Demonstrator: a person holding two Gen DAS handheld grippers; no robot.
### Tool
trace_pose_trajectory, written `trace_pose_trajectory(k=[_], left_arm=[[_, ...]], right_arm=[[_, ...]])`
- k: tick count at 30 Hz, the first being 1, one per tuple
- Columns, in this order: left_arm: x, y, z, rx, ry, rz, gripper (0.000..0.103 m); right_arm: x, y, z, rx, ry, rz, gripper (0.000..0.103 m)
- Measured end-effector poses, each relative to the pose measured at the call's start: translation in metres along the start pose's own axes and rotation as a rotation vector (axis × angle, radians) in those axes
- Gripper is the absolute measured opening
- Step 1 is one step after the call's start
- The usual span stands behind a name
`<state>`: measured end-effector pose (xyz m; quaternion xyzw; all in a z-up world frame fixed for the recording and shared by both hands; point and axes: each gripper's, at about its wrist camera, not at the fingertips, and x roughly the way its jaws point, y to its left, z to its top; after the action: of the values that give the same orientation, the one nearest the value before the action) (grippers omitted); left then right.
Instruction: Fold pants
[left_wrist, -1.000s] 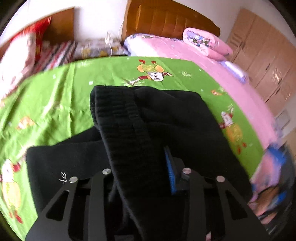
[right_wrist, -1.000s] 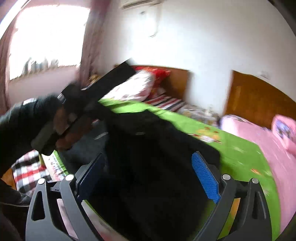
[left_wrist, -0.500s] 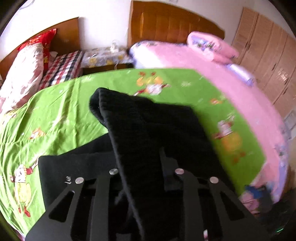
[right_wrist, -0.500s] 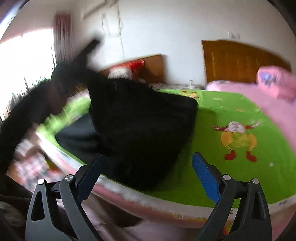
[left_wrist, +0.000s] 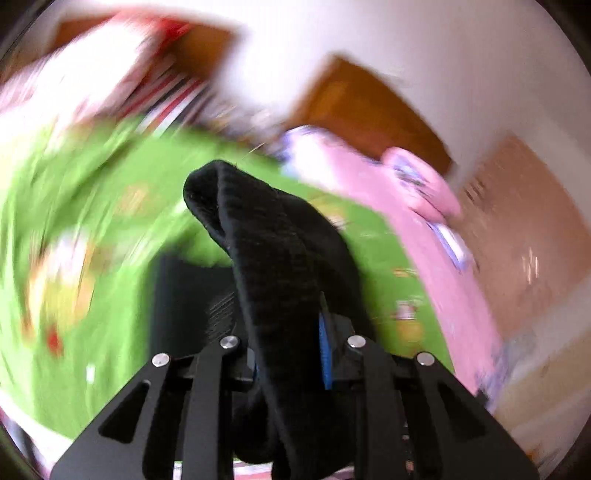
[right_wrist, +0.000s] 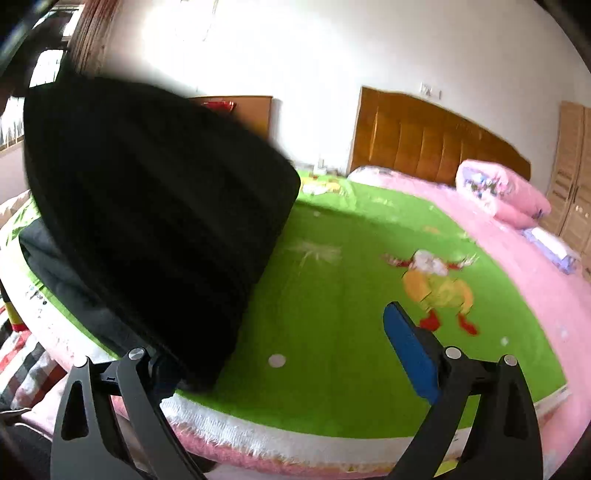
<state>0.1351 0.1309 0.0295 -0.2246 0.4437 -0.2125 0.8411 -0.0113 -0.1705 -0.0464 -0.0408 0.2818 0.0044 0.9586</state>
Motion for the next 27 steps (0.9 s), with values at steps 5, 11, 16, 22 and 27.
trace_pose_trajectory(k=[5,11,16,22,27], left_arm=[[0.016,0.069,-0.046,-0.139,-0.068,-0.166,0.023],[-0.011,0.022,-0.042,0.038,-0.155,-0.026,0.022],[0.004,0.047,-0.053,-0.033,-0.106,0.032,0.026],[-0.016,0.059,-0.054,-0.044,-0.200,0.021,0.076],[-0.086,0.018,-0.064,0.063,-0.449,0.214,0.090]], right_arm=[[-0.009,0.008,0.000,-0.024,0.017,0.007,0.092],[-0.014,0.009,0.006,-0.016,0.018,-0.010,0.092],[-0.002,0.005,0.000,-0.003,0.050,0.048,0.092],[-0.010,-0.009,0.000,-0.035,0.072,0.192,0.092],[-0.052,-0.018,0.011,-0.048,-0.061,0.326,0.092]])
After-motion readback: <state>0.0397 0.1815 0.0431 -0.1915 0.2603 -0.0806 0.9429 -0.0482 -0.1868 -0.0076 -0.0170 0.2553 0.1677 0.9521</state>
